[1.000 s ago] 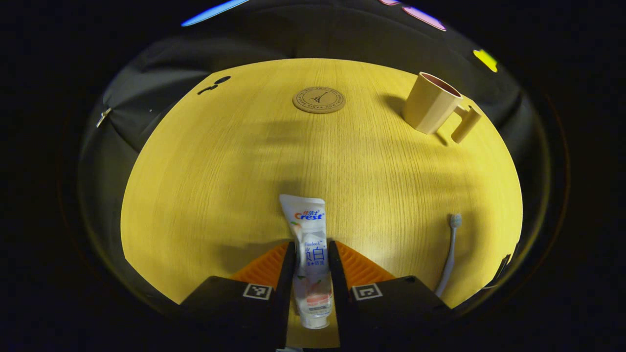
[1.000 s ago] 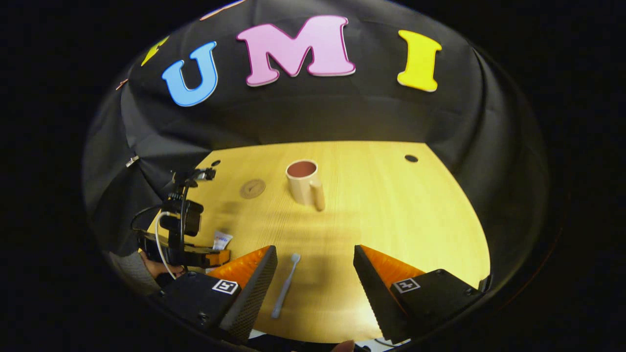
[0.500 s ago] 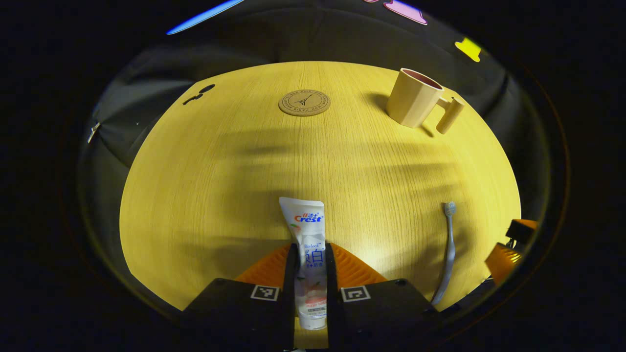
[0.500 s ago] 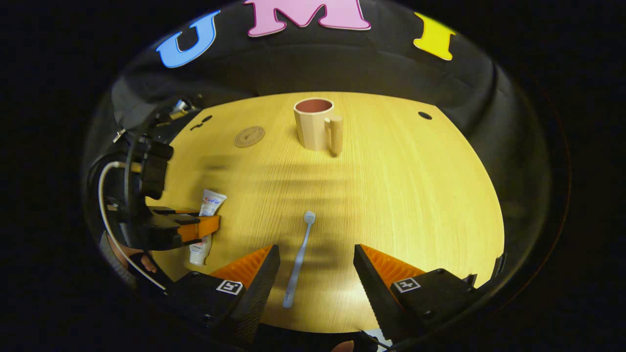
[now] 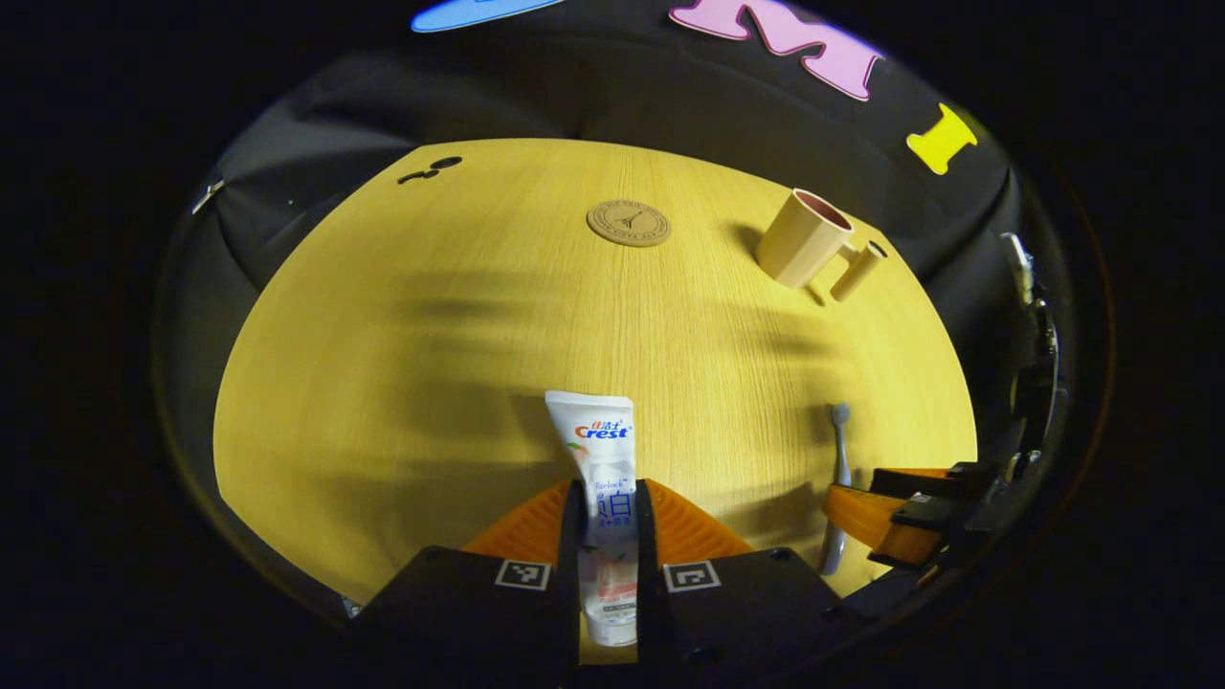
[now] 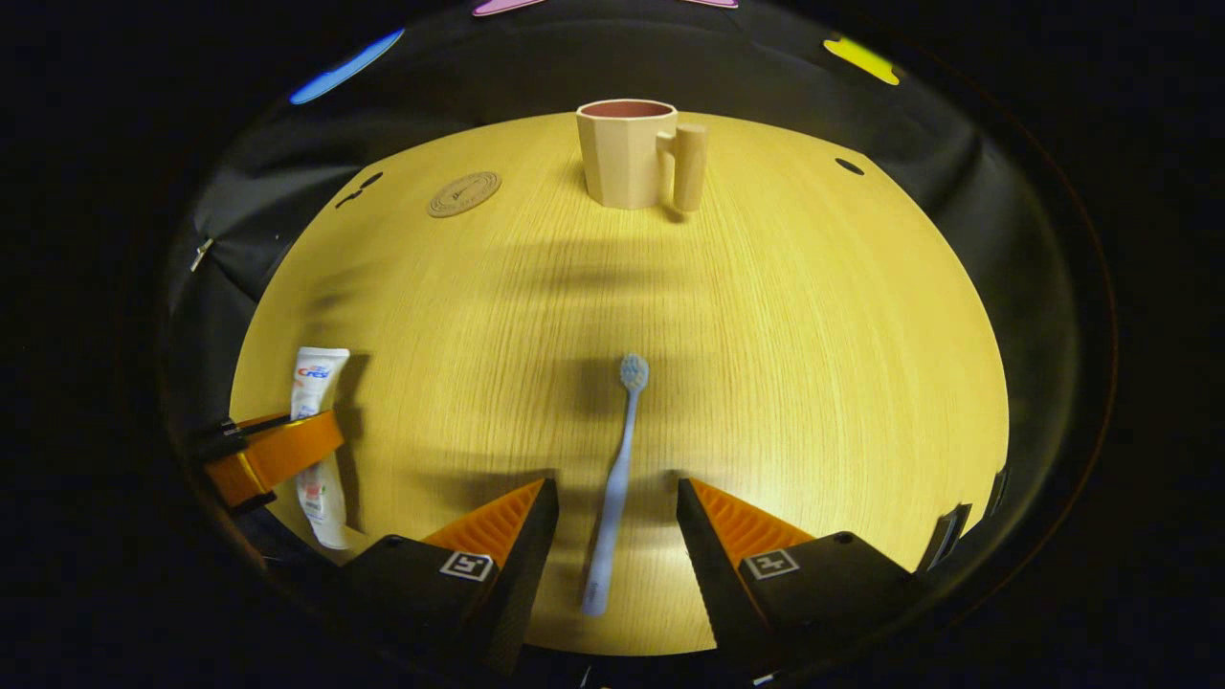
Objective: Put the toothbrush and toothpaste on the desktop into the cup, then pick up the cup and place it on the coaster on the desktop.
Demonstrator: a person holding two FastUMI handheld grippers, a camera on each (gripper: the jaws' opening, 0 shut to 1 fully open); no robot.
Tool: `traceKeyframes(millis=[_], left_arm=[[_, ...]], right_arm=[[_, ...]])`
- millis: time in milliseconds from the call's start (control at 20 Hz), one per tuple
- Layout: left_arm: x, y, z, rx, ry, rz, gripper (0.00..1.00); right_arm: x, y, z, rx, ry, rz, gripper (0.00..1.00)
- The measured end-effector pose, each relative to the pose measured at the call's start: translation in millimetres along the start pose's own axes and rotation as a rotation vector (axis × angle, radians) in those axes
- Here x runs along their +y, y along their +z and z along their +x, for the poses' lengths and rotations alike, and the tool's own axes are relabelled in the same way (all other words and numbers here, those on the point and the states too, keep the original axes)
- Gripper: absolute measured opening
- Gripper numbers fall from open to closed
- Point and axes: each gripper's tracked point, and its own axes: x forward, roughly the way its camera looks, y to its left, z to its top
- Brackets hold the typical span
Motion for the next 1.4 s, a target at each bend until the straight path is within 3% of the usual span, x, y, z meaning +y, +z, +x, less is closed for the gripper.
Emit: traceKeyframes(millis=[100, 400, 450, 500, 650, 750, 800, 950, 1150, 1400], left_arm=[[5, 1, -7, -0.019, -0.004, 0.006, 0.29], [12, 0, -15, -0.029, -0.021, -0.008, 0.29], [13, 0, -16, -0.029, -0.022, -0.005, 0.29], [13, 0, -16, -0.031, -0.023, -0.004, 0.29], [10, 2, -15, -0.036, -0.026, -0.007, 0.29], [8, 5, -16, -0.042, -0.026, -0.007, 0.29], [6, 6, -16, -0.047, -0.028, -0.008, 0.29], [-2, 14, -16, -0.072, -0.049, -0.026, 0.29], [-26, 42, -22, -0.165, -0.137, -0.058, 0.28], [-80, 115, -43, -0.339, -0.277, -0.069, 0.29]], right_arm=[[-1, -1, 5, 0.019, -0.018, -0.009, 0.78], [1, 0, 10, 0.068, -0.023, 0.001, 0.62], [1, 1, 10, 0.074, -0.022, -0.006, 0.41], [2, 1, 9, 0.082, -0.012, -0.022, 0.43], [4, 0, 9, 0.088, -0.006, -0.027, 0.16], [4, 0, 8, 0.086, 0.008, -0.023, 0.19], [4, 2, 6, 0.069, 0.019, -0.019, 0.11], [8, -1, 3, 0.027, 0.077, 0.026, 0.11], [11, 28, -26, -0.189, 0.168, 0.055, 0.11], [6, 90, -72, -0.42, 0.278, 0.102, 0.11]])
